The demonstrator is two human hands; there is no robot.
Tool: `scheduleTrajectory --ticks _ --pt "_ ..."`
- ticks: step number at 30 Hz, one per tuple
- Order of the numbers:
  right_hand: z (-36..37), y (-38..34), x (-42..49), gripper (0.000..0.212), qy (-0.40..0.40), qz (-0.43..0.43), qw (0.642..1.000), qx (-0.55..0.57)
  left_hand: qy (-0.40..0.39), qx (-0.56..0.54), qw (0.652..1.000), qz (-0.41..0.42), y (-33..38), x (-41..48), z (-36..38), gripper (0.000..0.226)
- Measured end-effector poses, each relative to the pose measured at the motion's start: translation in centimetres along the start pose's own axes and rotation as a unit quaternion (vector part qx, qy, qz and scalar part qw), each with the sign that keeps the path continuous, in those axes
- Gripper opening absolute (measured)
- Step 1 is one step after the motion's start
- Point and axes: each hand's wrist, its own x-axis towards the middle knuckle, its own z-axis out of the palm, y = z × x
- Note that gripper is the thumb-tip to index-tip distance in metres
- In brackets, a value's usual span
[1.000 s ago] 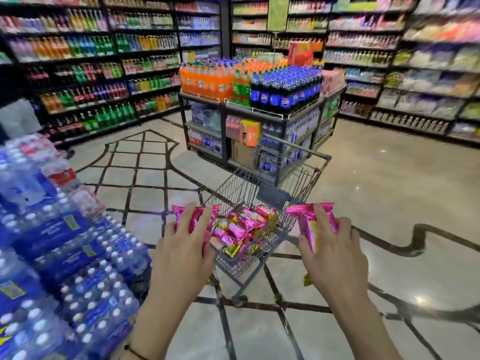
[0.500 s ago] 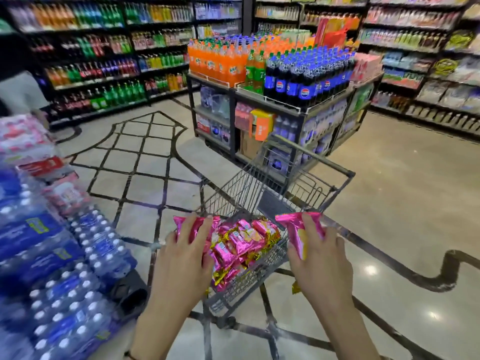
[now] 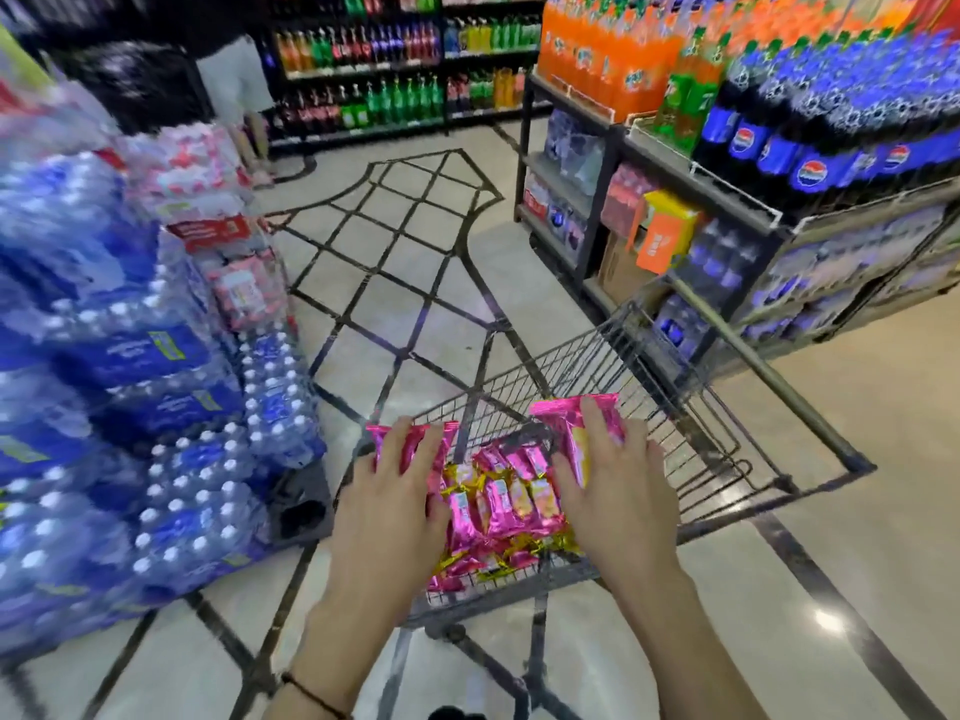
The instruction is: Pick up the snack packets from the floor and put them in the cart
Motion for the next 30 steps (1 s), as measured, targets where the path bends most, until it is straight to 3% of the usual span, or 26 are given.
scheduleTrajectory --ticks 15,30 --pt "9.1 3.0 11.3 0.060 -0.113 -0.005 0.993 -0.036 -0.073 -0.044 0.995 -0.058 2.1 11.5 12.1 0.072" --pt "29.1 9.4 19.2 0.065 -0.258 -0.061 0.964 -0.006 -0.160 -0.003 0.977 -0.143 1.0 16.8 31.0 0.074"
